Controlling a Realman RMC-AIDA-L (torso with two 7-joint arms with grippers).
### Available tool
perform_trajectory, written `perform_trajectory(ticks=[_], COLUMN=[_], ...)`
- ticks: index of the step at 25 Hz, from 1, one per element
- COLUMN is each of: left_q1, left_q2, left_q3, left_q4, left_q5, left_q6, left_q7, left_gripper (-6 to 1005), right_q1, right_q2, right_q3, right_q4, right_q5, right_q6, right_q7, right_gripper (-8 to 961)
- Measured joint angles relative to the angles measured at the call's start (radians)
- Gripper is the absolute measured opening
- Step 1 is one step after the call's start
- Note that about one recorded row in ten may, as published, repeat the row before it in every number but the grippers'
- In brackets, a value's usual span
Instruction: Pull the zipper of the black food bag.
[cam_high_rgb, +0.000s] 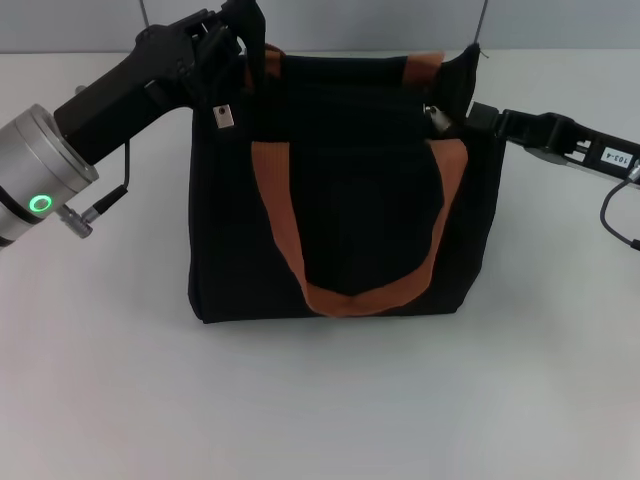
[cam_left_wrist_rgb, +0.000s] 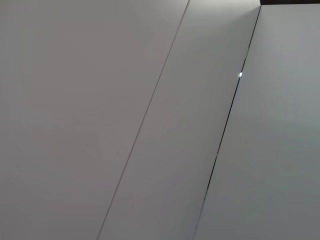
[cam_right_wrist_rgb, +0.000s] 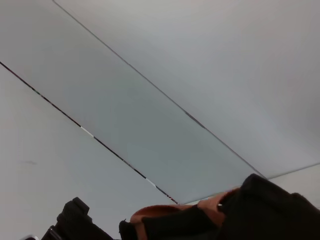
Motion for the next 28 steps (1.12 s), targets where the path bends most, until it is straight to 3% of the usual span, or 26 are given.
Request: perform_trajectory(ticks=[6,12,18,24,28], left_q1=[0.003,0.004,0.022,0.092,0.151], left_q2=[0.000,0.001,0.005,0.009,0.011], left_q3=[0.001,-0.018,-0.031,-0.041,-0.097], left_q4=[0.000,0.000,0.038,0.144,0.188], left_q5=[0.000,0.001,0.001,0.001,0.001], left_q6=[0.000,-0.002,-0.028,-0.022,-0.015], left_q7=[0.000,0.000,0.049,0.080,0.088], left_gripper=[31,32,32,58,236], right_q1=[-0.014,-0.070,-0.106,-0.108,-0.111], right_q2=[0.006,0.043,0.083,0.086,0.087], right_q3=[0.070,0.246,0.298,0.300,0.300], right_q4=[0.003,0.008,0.019,0.109,0.151], right_q5=[0.005,0.009,0.010,0.010,0.010], right_q6=[-0.072,-0.191,-0.273,-0.281,-0.289], right_q7=[-0.032,-0.164,-0.328,-0.407,-0.467], right_gripper=[-3,-2,81,188,338])
